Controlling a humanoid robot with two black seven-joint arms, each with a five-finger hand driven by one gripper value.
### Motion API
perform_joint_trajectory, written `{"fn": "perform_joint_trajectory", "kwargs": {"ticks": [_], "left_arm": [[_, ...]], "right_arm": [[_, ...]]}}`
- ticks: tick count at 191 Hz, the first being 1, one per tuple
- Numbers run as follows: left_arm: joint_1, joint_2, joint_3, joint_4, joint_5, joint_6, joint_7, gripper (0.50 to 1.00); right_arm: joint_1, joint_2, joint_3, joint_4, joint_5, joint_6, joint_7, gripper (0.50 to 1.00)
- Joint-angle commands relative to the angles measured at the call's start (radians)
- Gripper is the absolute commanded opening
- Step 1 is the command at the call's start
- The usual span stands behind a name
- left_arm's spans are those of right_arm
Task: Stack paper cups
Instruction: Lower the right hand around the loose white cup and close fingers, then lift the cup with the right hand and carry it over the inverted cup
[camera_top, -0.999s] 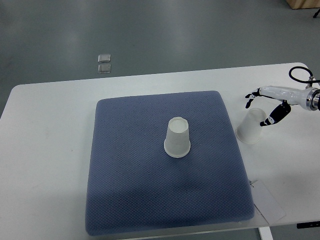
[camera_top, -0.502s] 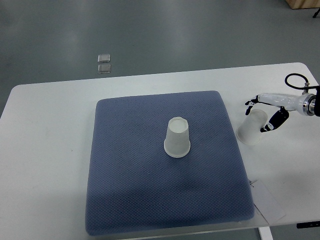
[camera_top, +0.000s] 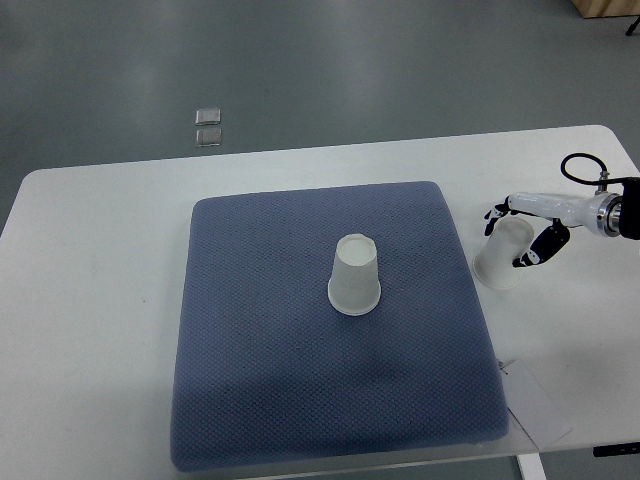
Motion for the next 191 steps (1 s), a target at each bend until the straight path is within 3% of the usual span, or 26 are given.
{"fn": "perform_joint_trajectory", "kwargs": {"ticks": [1,10,74,110,156,191], "left_arm": [[0.0,0.0,0.0,0.0,0.0,0.0,0.0,1.0],[0.0,0.0,0.0,0.0,0.0,0.0,0.0,1.0],[0.0,0.0,0.0,0.0,0.0,0.0,0.001,1.0],[0.0,0.0,0.0,0.0,0.0,0.0,0.0,1.0],[0.0,0.0,0.0,0.0,0.0,0.0,0.0,1.0],[0.0,0.0,0.0,0.0,0.0,0.0,0.0,1.0]], "right_arm": [[0.001,-0.001,-0.003,-0.004,0.0,-0.001,-0.001,0.582],[0.001,-0.003,-0.003,-0.006,0.002,0.001,0.0,0.5],[0.098,-0.033,0.014,0.024,0.017,0.009,0.005,0.5],[0.225,-0.095,0.017,0.154,0.02,0.032,0.007,0.5],[0.308,-0.079,0.057,0.267,0.02,0.045,-0.001,0.5],[0.385,-0.055,0.058,0.358,0.071,0.105,-0.001,0.5]]}}
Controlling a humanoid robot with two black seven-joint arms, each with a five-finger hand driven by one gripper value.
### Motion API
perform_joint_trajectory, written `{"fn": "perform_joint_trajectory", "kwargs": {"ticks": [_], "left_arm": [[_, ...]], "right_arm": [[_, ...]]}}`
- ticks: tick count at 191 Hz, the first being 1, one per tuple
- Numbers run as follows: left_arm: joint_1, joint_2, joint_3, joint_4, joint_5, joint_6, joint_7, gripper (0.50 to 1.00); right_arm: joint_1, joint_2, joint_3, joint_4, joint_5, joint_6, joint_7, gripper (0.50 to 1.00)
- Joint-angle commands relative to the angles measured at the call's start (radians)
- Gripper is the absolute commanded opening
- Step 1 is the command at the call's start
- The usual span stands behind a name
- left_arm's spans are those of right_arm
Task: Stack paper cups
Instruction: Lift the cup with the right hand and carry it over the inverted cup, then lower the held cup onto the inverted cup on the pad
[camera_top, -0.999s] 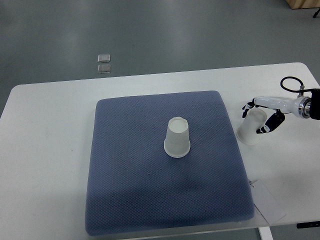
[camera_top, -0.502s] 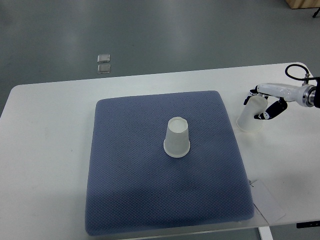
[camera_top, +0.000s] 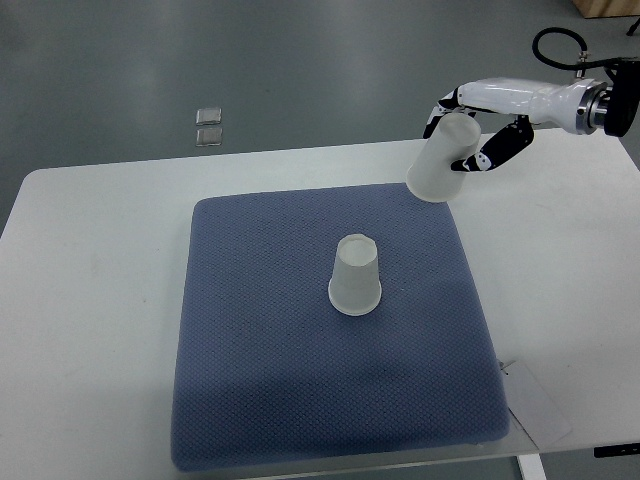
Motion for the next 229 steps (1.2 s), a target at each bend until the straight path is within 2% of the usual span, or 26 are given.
{"fn": "perform_joint_trajectory", "kwargs": {"ticks": [1,19,49,69,203,229], "left_arm": [[0.0,0.0,0.0,0.0,0.0,0.0,0.0,1.0],[0.0,0.0,0.0,0.0,0.0,0.0,0.001,1.0],[0.0,0.0,0.0,0.0,0.0,0.0,0.0,1.0],[0.0,0.0,0.0,0.0,0.0,0.0,0.0,1.0],[0.0,0.0,0.0,0.0,0.0,0.0,0.0,1.0],[0.0,0.0,0.0,0.0,0.0,0.0,0.0,1.0]], "right_arm": [[0.039,0.018,0.001,0.04,0.03,0.029,0.0,0.5],[0.067,0.045,0.001,0.051,0.07,0.055,0.002,0.5],[0.104,0.053,0.001,0.077,0.087,0.144,0.005,0.5],[0.105,0.065,0.001,0.092,0.116,0.157,0.005,0.5],[0.019,0.165,-0.013,0.06,0.066,0.139,-0.011,0.5],[0.009,0.169,-0.015,0.056,0.063,0.105,-0.012,0.5]]}}
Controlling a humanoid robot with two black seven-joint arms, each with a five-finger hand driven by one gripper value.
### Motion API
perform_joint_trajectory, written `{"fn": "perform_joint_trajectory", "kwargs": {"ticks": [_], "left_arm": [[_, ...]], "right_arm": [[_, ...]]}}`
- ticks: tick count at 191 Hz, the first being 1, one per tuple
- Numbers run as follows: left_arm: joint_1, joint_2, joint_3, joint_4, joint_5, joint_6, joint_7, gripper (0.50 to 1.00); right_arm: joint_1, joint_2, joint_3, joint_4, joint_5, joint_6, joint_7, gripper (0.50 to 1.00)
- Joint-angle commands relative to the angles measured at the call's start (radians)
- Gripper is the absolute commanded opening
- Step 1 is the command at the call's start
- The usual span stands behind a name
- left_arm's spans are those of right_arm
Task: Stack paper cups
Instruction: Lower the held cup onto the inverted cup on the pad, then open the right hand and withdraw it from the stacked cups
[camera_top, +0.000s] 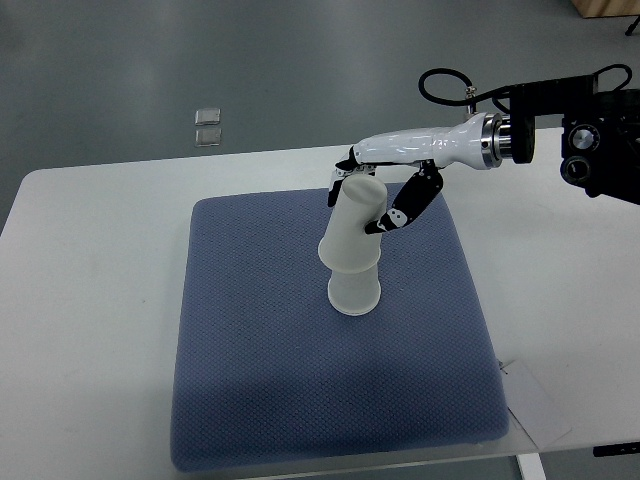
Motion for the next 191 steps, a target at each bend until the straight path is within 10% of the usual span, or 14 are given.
{"fn": "perform_joint_trajectory", "kwargs": {"ticks": [1,137,161,191], "left_arm": [[0.0,0.0,0.0,0.0,0.0,0.0,-0.001,1.0],[0.0,0.0,0.0,0.0,0.0,0.0,0.001,1.0],[0.0,0.0,0.0,0.0,0.0,0.0,-0.001,1.0],[0.0,0.0,0.0,0.0,0.0,0.0,-0.001,1.0]], "right_arm": [[-0.009,0.005,-0.002,-0.002,-0.004,-0.02,-0.001,0.5],[-0.073,0.007,-0.002,-0.011,-0.018,-0.026,-0.001,0.5],[-0.078,0.007,-0.002,-0.011,-0.018,-0.026,-0.001,0.75],[-0.076,0.004,0.0,-0.011,-0.016,-0.026,0.0,0.866]]}}
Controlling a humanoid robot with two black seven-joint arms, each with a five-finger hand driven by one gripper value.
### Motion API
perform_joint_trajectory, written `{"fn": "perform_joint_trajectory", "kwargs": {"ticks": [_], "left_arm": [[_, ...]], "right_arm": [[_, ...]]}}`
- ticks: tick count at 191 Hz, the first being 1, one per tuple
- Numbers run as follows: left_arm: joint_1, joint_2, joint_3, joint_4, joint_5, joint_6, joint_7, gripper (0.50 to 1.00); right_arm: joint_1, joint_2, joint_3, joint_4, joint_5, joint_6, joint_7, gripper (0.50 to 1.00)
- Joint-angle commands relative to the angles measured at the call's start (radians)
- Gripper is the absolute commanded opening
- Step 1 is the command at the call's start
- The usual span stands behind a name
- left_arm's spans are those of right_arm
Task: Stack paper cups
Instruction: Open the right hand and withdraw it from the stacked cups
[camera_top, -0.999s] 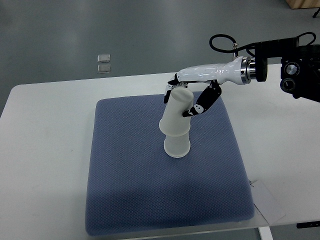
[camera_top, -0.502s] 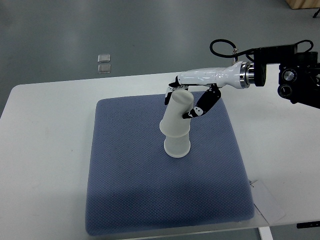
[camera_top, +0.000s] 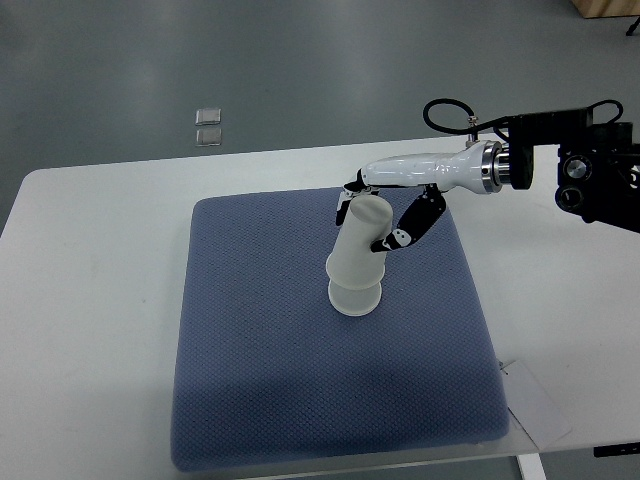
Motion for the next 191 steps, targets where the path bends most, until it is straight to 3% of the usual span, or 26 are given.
{"fn": "perform_joint_trajectory", "kwargs": {"ticks": [1,25,116,155,191], "left_arm": [[0.0,0.0,0.0,0.0,0.0,0.0,-0.001,1.0],[0.0,0.0,0.0,0.0,0.0,0.0,0.001,1.0],[0.0,0.0,0.0,0.0,0.0,0.0,-0.001,1.0],[0.0,0.0,0.0,0.0,0.0,0.0,-0.001,1.0],[0.0,0.0,0.0,0.0,0.0,0.0,-0.001,1.0]], "right_arm": [[0.001,-0.002,0.002,0.0,0.001,0.0,0.001,0.866],[0.004,-0.004,0.003,0.0,0.002,0.002,0.001,0.901],[0.033,-0.047,0.022,-0.008,0.038,-0.003,0.004,0.899],[-0.039,-0.047,0.111,-0.156,0.246,-0.006,-0.001,0.897],[-0.166,-0.016,0.226,-0.304,0.463,-0.083,-0.013,0.897]]}}
